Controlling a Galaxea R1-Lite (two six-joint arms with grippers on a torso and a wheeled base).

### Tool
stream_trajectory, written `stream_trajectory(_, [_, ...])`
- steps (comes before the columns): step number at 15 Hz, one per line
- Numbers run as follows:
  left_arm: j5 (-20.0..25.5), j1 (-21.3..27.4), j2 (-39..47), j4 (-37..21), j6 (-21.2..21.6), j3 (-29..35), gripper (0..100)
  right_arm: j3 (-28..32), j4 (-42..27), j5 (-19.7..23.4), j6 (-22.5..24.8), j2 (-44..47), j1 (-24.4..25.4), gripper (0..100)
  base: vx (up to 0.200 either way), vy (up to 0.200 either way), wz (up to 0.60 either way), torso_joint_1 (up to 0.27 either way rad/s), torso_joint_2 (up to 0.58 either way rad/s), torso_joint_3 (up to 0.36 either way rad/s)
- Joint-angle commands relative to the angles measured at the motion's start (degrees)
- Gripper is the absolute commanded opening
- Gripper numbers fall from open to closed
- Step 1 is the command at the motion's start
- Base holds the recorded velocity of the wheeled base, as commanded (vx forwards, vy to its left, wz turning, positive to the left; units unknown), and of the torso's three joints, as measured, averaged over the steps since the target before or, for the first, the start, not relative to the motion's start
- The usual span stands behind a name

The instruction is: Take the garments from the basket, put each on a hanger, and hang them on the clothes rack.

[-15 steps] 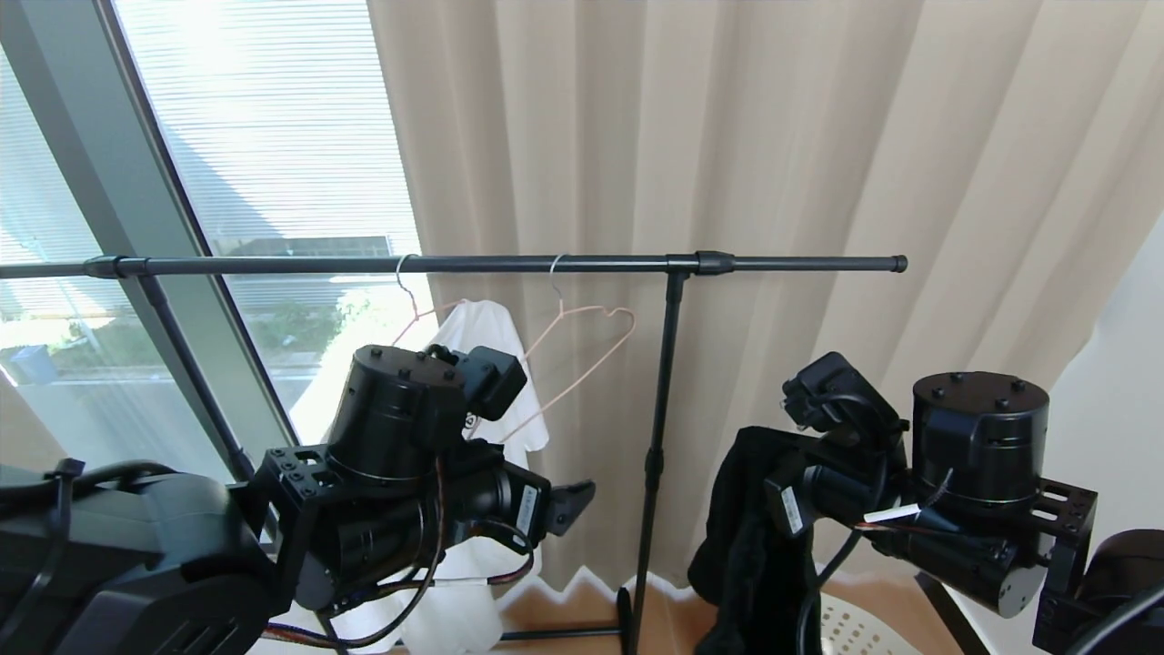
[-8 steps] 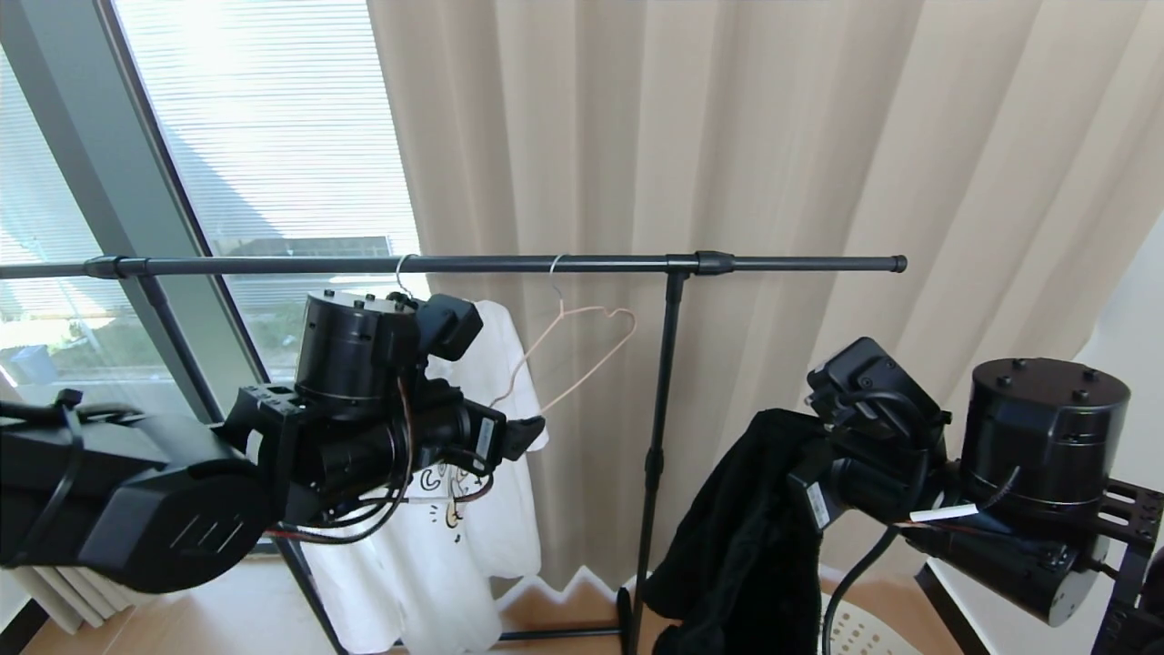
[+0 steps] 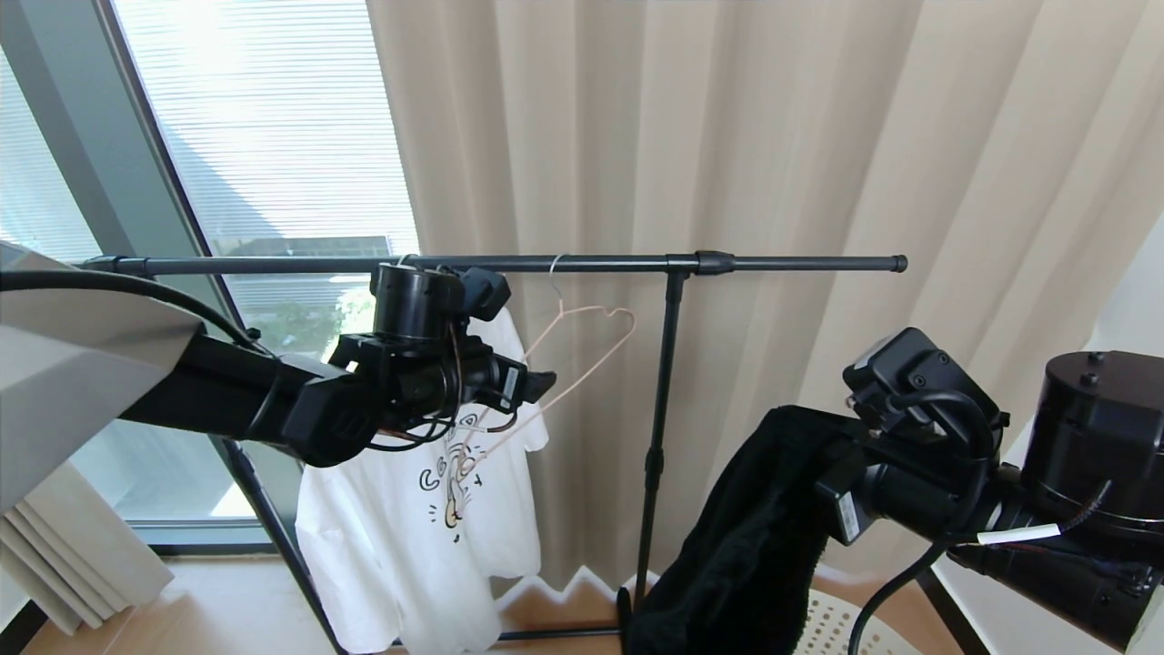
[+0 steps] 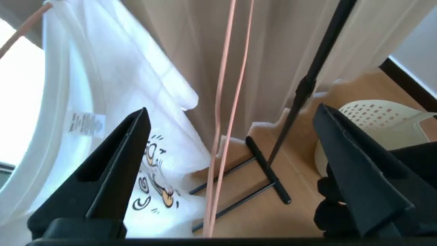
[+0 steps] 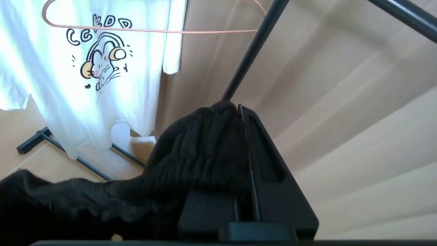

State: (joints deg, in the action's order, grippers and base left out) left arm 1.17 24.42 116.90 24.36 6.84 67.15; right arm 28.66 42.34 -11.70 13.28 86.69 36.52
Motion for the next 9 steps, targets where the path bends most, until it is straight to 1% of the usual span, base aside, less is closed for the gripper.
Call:
stream_trajectory(1, [1.2,-0.8,5.4,0.0,0.1,2.8,100,0.0,0.0,0.0,0.0,-0.3,0.1,0,0.0,0.0,0.0,0.0,0.0,0.0])
stream_trajectory(3, [1.6,-1.7,7.1,0.1,0.1,4.5,100,0.0,0.0,0.1,0.0,0.0,0.1,0,0.0,0.0,0.0,0.0,0.0,0.0])
stream_trajectory(5, [3.5,-1.8,7.7,0.1,0.0,4.9,100,0.0,0.0,0.2,0.0,0.2,0.1,0,0.0,0.0,0.0,0.0,0.0,0.0])
stream_trajectory(6, [6.5,-2.0,7.7,0.1,-0.2,4.7,100,0.0,0.0,0.2,0.0,0.4,0.1,0,0.0,0.0,0.0,0.0,0.0,0.0])
stream_trajectory(9, [9.2,-2.8,9.1,0.3,-0.1,5.4,100,-0.2,0.1,0.2,0.0,1.0,0.1,0,0.0,0.0,0.0,0.0,0.0,0.0])
